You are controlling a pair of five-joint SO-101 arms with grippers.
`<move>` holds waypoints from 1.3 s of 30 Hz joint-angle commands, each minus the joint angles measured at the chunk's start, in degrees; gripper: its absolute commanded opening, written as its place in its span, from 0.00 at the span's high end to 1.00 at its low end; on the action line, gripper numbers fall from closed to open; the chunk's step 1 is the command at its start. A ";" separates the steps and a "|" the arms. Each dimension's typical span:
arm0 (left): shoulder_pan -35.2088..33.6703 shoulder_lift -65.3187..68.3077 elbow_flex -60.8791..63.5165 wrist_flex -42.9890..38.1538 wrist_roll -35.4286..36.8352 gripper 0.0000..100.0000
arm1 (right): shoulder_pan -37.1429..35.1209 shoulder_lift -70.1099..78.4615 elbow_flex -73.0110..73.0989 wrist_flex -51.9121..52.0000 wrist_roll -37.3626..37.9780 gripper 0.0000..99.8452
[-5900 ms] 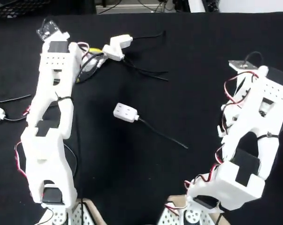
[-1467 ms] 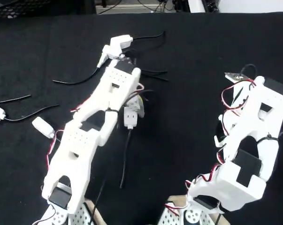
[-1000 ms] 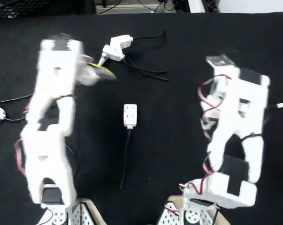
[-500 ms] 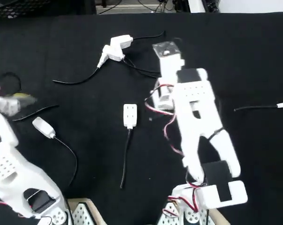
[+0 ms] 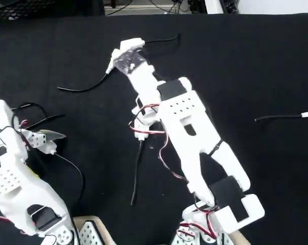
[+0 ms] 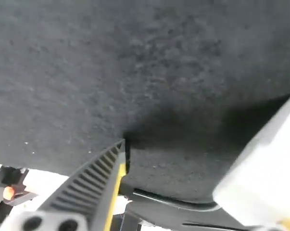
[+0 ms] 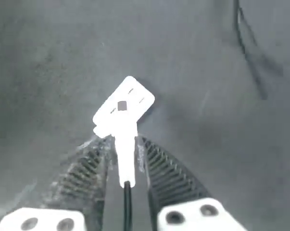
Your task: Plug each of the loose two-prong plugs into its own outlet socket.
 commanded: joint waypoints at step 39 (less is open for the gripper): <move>1.27 -3.08 0.04 -0.53 -0.09 0.46 | -2.29 46.37 -61.58 29.01 42.81 0.99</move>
